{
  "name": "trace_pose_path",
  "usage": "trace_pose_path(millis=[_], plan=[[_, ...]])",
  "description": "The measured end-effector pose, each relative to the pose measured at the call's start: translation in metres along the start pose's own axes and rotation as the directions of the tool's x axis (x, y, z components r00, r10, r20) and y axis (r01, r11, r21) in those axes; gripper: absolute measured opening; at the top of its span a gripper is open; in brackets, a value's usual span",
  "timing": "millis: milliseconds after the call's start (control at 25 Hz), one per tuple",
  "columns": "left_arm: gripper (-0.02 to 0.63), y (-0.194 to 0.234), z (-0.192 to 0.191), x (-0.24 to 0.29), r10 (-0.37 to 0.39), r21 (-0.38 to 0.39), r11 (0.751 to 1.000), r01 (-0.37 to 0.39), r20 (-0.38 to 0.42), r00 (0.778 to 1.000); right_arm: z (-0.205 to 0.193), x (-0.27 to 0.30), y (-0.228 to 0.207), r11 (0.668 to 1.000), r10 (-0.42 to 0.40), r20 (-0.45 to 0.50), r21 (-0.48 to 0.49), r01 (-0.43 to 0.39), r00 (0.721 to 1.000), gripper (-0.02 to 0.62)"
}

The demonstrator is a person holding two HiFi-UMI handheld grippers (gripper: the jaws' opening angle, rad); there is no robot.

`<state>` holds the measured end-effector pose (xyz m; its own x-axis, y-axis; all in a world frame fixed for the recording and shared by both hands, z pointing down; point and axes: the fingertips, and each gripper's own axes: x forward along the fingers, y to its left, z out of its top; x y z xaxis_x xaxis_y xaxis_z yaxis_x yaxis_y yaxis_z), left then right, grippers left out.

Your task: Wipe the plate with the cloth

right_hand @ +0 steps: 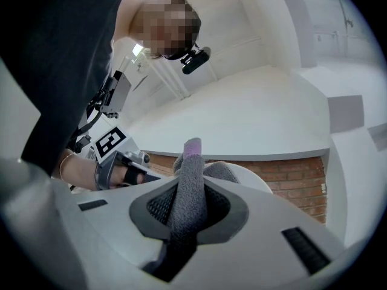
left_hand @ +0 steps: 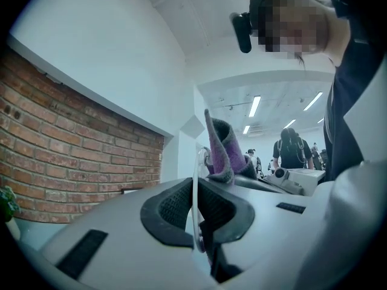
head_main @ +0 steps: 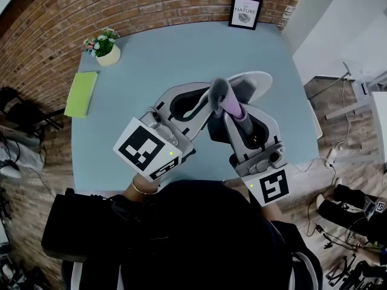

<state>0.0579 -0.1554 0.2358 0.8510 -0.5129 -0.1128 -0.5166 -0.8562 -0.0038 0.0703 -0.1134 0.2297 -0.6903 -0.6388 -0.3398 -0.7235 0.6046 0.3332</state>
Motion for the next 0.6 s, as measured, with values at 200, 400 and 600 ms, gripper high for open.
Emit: trace_pose_path(millis=[200, 400, 600], plan=[[0.025, -0.003, 0.0, 0.001, -0.008, 0.001, 1.0, 0.008, -0.002, 1.0, -0.018, -0.002, -0.014, 0.999, -0.05, -0.067, -0.02, 0.049, 0.997, 0.038], [0.025, -0.007, -0.002, 0.002, -0.018, 0.011, 1.0, 0.018, -0.017, 1.0, -0.028, -0.005, -0.024, 0.996, -0.086, -0.109, -0.041, 0.082, 0.99, 0.04], [0.025, -0.009, -0.005, 0.004, -0.02, 0.016, 1.0, 0.021, -0.025, 0.999, -0.03, -0.012, -0.036, 0.991, -0.124, -0.122, -0.068, 0.116, 0.985, 0.038]])
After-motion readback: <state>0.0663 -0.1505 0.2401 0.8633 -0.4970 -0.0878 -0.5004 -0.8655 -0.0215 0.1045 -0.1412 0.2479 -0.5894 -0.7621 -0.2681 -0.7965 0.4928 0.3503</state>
